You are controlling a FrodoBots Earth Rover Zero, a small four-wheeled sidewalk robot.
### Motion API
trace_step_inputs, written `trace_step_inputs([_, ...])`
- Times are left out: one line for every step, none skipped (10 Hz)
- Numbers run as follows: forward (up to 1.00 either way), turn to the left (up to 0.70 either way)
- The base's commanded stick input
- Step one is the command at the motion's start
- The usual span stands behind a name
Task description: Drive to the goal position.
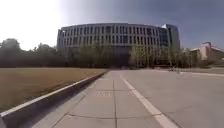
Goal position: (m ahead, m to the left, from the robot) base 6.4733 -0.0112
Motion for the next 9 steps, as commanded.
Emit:
trace_step_inputs([0.5, 0.04])
trace_step_inputs([0.42, 0.05])
trace_step_inputs([0.39, 0.05])
trace_step_inputs([0.39, 0.06])
trace_step_inputs([0.39, 0.06])
trace_step_inputs([0.39, 0.05])
trace_step_inputs([0.39, 0.06])
trace_step_inputs([0.39, 0.06])
trace_step_inputs([0.39, 0.06])
